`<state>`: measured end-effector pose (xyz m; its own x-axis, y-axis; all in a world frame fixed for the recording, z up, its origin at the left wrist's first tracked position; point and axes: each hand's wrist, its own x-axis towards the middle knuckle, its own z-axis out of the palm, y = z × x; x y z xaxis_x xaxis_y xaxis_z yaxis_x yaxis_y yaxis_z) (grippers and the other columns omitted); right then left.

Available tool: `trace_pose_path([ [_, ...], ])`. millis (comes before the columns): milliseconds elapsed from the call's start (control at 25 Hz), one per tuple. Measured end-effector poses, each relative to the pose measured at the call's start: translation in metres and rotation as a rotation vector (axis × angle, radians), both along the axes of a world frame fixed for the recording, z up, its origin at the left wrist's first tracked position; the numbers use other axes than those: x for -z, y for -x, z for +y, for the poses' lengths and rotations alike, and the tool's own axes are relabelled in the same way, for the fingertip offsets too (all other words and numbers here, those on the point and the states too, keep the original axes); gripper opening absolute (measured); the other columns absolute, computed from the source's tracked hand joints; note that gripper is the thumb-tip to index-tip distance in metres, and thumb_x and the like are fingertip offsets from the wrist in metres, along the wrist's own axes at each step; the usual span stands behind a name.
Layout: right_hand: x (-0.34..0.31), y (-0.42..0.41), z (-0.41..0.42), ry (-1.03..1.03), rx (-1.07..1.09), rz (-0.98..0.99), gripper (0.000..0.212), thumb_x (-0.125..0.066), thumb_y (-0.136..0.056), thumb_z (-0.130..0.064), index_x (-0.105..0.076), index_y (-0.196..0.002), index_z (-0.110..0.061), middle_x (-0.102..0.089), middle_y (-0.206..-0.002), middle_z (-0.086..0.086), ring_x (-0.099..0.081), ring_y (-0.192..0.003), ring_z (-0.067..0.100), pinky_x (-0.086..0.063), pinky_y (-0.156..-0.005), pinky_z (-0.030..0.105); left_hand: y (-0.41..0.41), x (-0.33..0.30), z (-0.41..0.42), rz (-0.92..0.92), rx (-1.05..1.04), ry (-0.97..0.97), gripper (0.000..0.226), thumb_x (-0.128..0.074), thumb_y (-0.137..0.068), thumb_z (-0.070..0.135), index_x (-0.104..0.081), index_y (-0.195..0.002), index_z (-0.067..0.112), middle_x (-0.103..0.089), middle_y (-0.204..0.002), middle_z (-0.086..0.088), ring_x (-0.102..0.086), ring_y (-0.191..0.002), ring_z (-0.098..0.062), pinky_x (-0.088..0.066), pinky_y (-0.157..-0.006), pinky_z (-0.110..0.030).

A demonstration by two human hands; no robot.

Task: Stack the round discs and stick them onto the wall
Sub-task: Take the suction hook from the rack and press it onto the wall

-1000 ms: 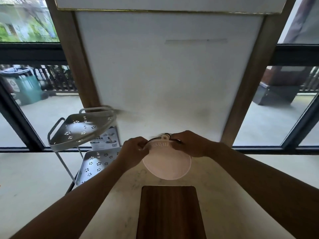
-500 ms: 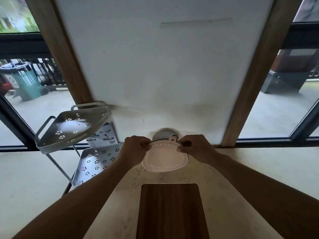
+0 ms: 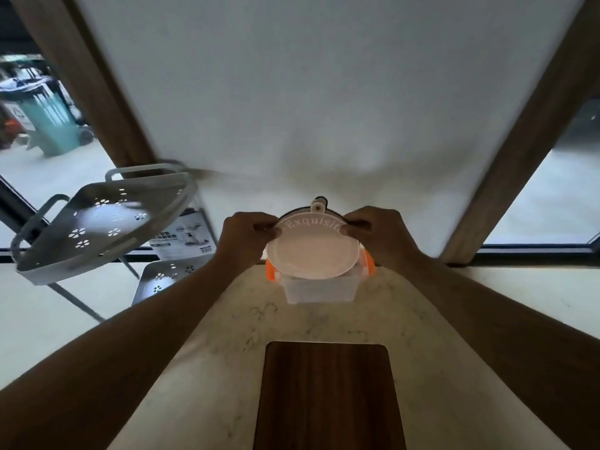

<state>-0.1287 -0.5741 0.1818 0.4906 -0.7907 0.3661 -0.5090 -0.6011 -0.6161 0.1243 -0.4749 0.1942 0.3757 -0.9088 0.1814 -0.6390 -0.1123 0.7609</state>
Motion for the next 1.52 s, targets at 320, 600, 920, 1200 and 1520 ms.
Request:
trace_pose_path([
  [320,0.037,-0.011,-0.063,0.022,0.035,0.042,0.013,-0.070,-0.087,-0.024,-0.075,-0.098,-0.019,-0.071,-0.089,-0.002,-0.062,-0.079,0.013,-0.047,-0.072,0.025,-0.002,0.040,-0.068,-0.055,-0.006,-0.023,0.011,-0.079,-0.077,0.019,-0.077,-0.088,0.020,-0.073,-0.077,0.004,-0.065,-0.069,-0.008,-0.048,-0.067,-0.018],
  [600,0.107,-0.016,-0.081,-0.046,0.034,0.085,0.010,-0.074,-0.082,-0.018,-0.075,-0.092,-0.016,-0.073,-0.085,0.002,-0.065,-0.079,0.018,-0.047,-0.071,0.028,-0.002,0.111,-0.089,-0.093,-0.012,-0.126,0.011,-0.077,-0.077,0.017,-0.077,-0.087,0.016,-0.077,-0.086,-0.004,-0.068,-0.082,-0.020,-0.048,-0.077,-0.025],
  [920,0.135,-0.030,-0.098,0.055,0.086,0.102,0.011,-0.071,-0.085,-0.020,-0.072,-0.095,-0.014,-0.068,-0.089,0.005,-0.061,-0.080,0.020,-0.043,-0.072,0.028,0.000,0.143,-0.103,-0.169,-0.038,0.035,0.011,-0.073,-0.084,0.015,-0.074,-0.094,0.010,-0.069,-0.091,-0.008,-0.065,-0.079,-0.021,-0.049,-0.079,-0.030],
  [1200,0.148,-0.038,-0.094,0.086,0.127,-0.026,0.016,-0.066,-0.087,-0.010,-0.066,-0.103,-0.009,-0.063,-0.100,0.006,-0.057,-0.085,0.015,-0.038,-0.075,0.015,0.007,0.158,-0.108,-0.241,-0.039,0.075,0.019,-0.060,-0.089,0.014,-0.065,-0.107,0.009,-0.063,-0.106,-0.011,-0.058,-0.095,-0.029,-0.049,-0.087,-0.043],
  [1520,0.151,-0.041,-0.096,0.069,0.096,0.122,0.034,-0.070,-0.078,-0.008,-0.064,-0.112,-0.007,-0.054,-0.114,0.012,-0.054,-0.106,0.029,-0.047,-0.088,0.035,0.005,0.159,-0.108,-0.394,0.054,-0.031,0.036,-0.062,-0.087,0.012,-0.059,-0.123,0.010,-0.053,-0.115,-0.018,-0.047,-0.106,-0.036,-0.048,-0.088,-0.052],
])
